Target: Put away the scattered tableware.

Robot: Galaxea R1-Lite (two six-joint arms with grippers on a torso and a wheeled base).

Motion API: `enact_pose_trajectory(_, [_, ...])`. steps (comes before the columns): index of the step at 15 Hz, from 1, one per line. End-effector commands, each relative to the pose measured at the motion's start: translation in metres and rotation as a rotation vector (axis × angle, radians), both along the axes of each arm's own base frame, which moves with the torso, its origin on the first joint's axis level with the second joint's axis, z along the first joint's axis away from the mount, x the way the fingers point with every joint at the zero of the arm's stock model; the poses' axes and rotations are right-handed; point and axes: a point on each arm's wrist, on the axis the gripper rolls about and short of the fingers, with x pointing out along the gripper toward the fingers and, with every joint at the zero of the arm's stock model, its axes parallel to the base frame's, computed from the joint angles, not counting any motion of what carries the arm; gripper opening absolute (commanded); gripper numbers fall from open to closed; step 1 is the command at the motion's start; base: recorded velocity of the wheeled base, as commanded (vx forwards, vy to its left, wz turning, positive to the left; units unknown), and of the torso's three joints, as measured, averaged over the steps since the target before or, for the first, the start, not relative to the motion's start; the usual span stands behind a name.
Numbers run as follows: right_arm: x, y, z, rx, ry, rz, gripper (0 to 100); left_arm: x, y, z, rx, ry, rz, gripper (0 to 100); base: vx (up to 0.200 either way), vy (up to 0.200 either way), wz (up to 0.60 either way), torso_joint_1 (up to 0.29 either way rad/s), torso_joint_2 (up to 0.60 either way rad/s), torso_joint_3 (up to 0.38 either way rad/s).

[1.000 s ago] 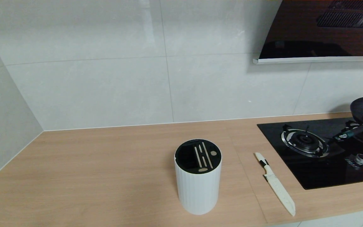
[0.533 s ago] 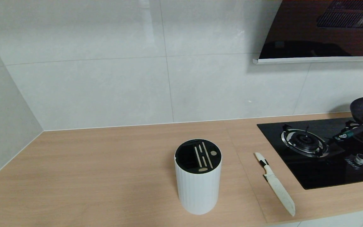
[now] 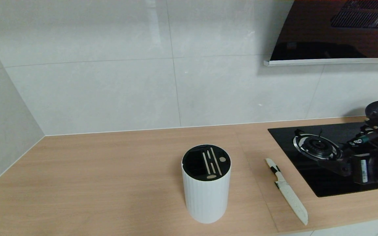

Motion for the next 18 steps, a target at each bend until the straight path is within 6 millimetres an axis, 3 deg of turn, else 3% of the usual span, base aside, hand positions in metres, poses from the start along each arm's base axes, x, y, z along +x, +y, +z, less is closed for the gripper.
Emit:
enact_pose_trajectory(1, [0.061,0.012,-0.053,-0.035,0.2,0.019,100,0.0,0.0,0.0,0.0,0.0,0.0,100,0.0,0.0,0.0,0.0,0.0,0.0])
enact_pose_trajectory(6, [0.09,0.019,-0.107,-0.052,0.289,0.023,100,0.0,0.0,0.0,0.0,0.002,0.0,100,0.0,0.0,0.0,0.0,0.0,0.0])
enact_pose_trajectory(9, [0.113,0.024,-0.119,-0.053,0.238,0.018,100,0.0,0.0,0.0,0.0,0.002,0.0,100,0.0,0.0,0.0,0.0,0.0,0.0])
enact_pose_trajectory(11, [0.117,0.023,-0.126,-0.079,0.248,-0.012,100,0.0,0.0,0.0,0.0,0.0,0.0,100,0.0,0.0,0.0,0.0,0.0,0.0])
enact_pose_trajectory(18, [0.136,0.027,-0.178,-0.1,0.292,-0.016,100,0.0,0.0,0.0,0.003,0.0,-0.001,100,0.0,0.0,0.0,0.0,0.0,0.0])
